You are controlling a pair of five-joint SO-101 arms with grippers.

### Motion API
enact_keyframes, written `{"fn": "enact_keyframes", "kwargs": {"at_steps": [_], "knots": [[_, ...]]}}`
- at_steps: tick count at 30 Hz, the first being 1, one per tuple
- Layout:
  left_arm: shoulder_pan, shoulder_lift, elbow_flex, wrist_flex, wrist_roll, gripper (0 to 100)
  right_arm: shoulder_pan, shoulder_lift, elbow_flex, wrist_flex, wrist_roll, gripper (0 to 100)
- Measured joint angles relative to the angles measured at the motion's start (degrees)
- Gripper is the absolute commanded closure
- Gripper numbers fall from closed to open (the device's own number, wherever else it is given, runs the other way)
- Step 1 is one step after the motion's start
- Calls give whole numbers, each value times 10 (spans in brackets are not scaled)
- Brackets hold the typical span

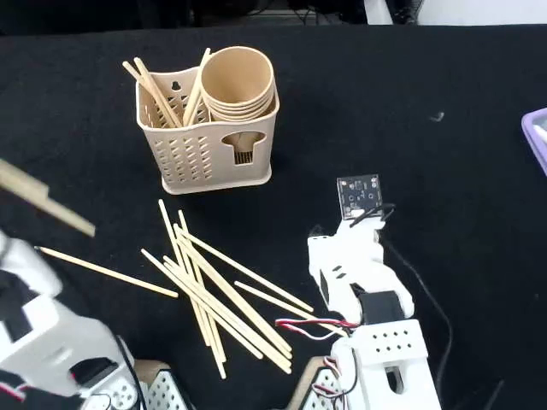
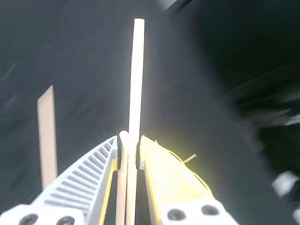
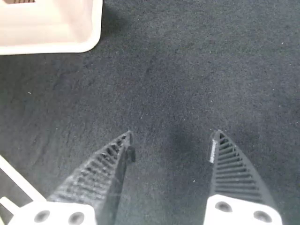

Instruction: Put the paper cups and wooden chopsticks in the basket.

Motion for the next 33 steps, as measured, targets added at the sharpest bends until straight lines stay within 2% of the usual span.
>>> {"fn": "enact_keyframes", "kwargs": {"at_steps": [4, 6, 10, 17, 21, 25, 33], "knots": [[97, -1, -210, 4, 0, 970, 0, 0, 0, 0, 0, 737], [152, -5, -273, 1, 0, 970, 0, 0, 0, 0, 0, 737], [245, -1, -291, -60, 0, 970, 0, 0, 4, 0, 0, 737], [342, 11, -266, -199, -47, 970, 0, 0, 10, 0, 0, 737], [377, 41, -217, -244, -66, 970, -1, 0, 10, 0, 0, 737], [396, 76, -182, -251, -66, 970, -1, 0, 10, 0, 0, 737], [398, 165, -179, -276, -65, 970, -2, 0, 10, 0, 0, 737]]}}
